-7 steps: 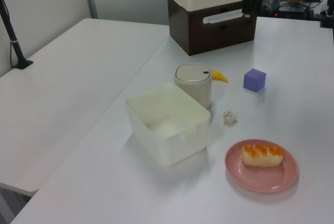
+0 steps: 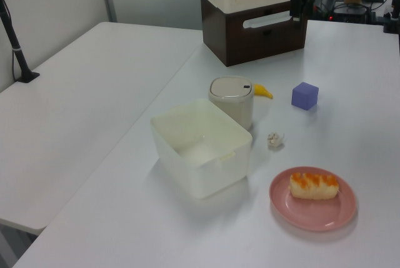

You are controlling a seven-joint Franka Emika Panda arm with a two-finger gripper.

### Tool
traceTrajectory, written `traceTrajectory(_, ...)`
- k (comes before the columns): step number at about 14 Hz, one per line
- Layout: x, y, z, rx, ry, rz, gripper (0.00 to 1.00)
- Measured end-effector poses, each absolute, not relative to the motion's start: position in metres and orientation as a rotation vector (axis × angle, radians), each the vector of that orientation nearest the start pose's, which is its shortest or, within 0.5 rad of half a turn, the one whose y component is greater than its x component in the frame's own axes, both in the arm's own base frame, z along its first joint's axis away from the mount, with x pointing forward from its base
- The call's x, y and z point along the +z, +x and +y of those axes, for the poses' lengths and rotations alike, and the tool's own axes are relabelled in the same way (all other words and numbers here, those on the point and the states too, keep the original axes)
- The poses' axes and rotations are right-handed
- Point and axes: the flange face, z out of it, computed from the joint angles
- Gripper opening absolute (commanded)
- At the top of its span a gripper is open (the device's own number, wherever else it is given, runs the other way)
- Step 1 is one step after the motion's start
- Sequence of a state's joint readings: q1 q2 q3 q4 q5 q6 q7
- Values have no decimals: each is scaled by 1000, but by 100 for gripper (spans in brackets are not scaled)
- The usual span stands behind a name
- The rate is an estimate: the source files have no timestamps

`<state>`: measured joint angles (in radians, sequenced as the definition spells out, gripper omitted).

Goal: Put the bread on the table

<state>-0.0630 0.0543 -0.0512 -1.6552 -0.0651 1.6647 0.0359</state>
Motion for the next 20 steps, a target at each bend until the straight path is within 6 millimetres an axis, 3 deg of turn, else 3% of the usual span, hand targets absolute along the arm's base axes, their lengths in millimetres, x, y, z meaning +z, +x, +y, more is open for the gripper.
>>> traceTrajectory(20, 555, 576, -71, 65, -3199, 199, 100)
